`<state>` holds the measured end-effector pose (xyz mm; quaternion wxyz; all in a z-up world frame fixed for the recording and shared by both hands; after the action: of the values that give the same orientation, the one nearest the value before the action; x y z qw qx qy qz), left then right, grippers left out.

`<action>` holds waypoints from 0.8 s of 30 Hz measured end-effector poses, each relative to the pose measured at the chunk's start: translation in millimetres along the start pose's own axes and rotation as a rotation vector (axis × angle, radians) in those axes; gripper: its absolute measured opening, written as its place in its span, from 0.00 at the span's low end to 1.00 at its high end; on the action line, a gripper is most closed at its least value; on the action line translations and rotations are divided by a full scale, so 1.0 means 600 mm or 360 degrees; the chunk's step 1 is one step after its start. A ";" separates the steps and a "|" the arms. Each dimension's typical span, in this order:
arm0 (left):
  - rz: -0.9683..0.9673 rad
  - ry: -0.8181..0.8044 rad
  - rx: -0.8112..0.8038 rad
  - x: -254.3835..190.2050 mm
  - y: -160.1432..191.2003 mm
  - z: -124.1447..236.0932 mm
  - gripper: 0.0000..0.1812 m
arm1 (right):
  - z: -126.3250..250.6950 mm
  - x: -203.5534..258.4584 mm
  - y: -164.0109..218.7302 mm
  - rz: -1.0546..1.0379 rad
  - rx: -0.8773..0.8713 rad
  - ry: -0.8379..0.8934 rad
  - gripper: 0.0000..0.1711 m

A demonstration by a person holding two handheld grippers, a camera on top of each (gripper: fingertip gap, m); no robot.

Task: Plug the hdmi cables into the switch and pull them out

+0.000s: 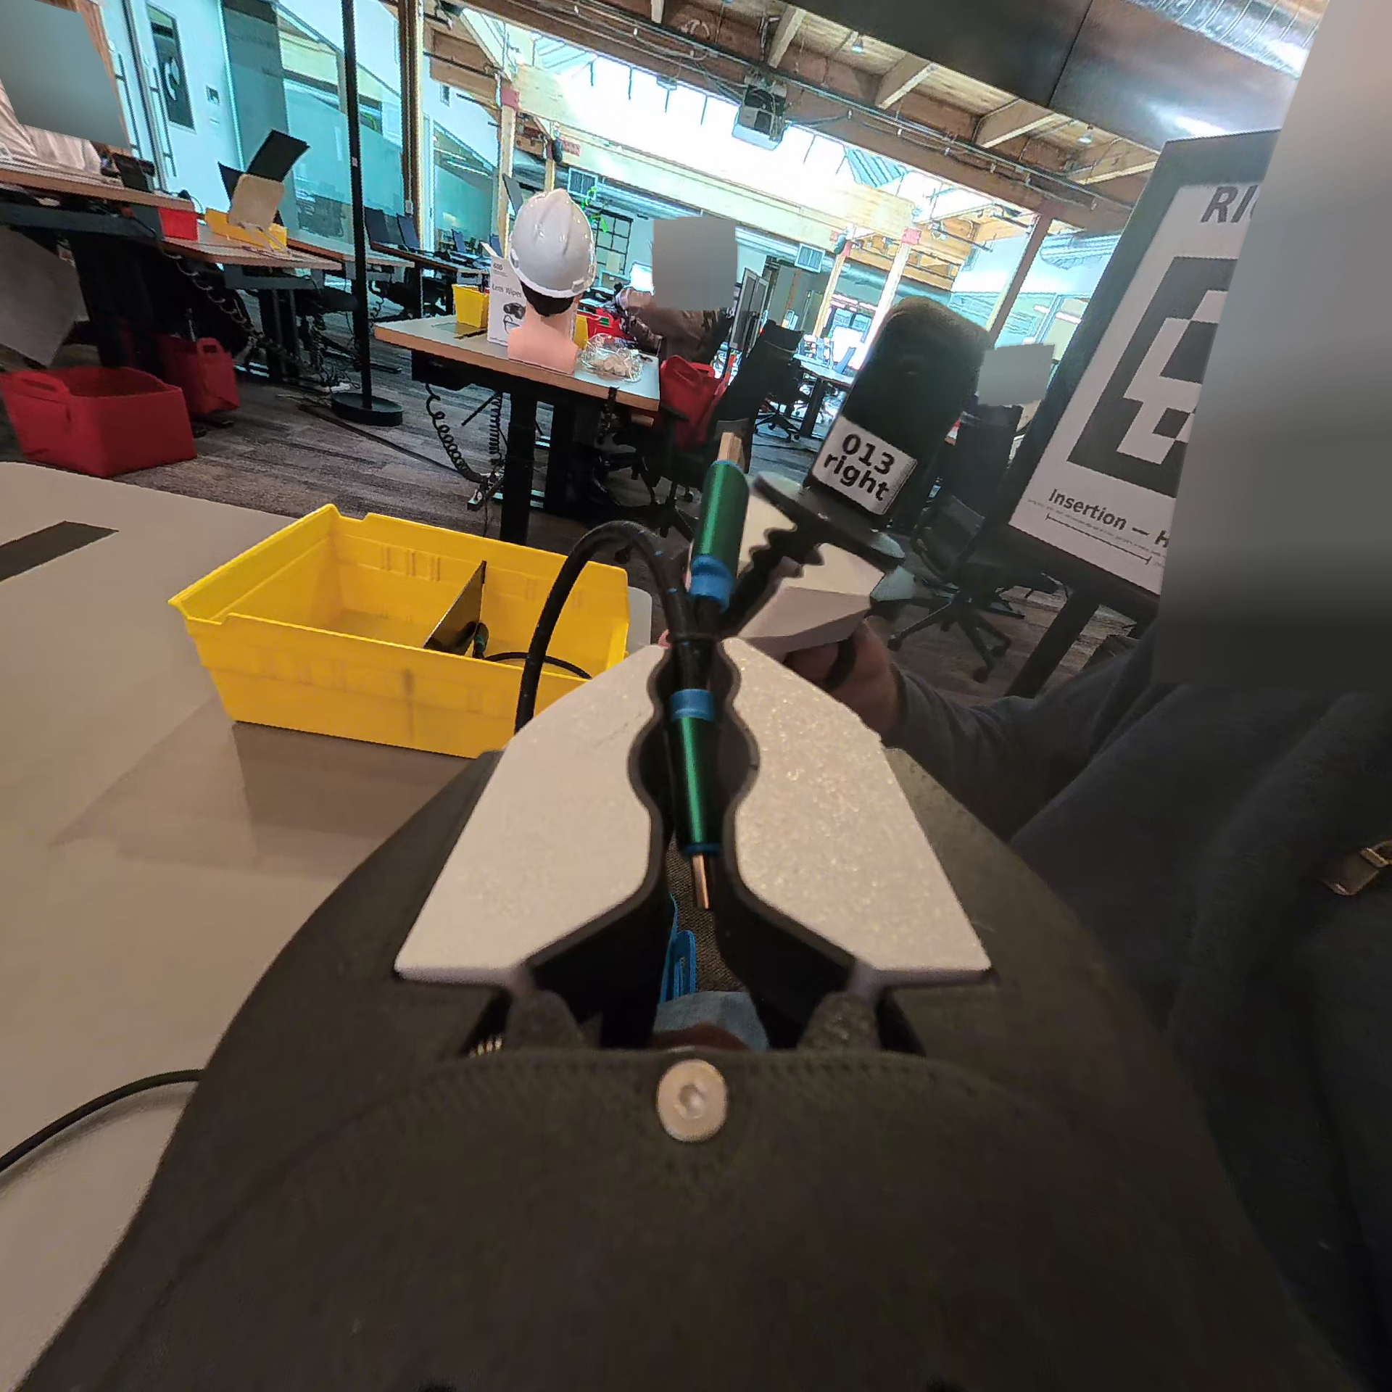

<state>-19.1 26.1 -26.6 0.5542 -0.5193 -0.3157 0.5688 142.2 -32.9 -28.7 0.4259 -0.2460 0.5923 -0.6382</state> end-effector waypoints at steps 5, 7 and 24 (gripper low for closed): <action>0.0006 0.0009 0.0003 0.000 0.001 -0.003 0.04 | 0.002 0.003 -0.001 0.0055 0.0029 0.0029 0.00; 0.0004 0.0007 0.0005 -0.001 0.001 -0.003 0.04 | 0.003 0.005 -0.001 0.0089 0.0038 0.0054 0.00; 0.0218 -0.0004 -0.0207 0.009 -0.007 0.017 0.04 | -0.020 0.068 0.000 0.1116 0.0533 0.0727 0.00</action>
<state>-26.7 34.1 -21.3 0.4785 -0.5739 -0.3164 0.5844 111.3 -60.6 -38.6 0.5086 0.1891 0.6071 -0.5805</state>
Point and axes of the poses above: each gripper's, where its closed fingertips meet, z back along the fingers, y out of its underside, x = y × z across the jaws, the point moved 9 cm from there along z, back along the fingers, and after that the axes turned 15 degrees about x, right-handed, at the moved point
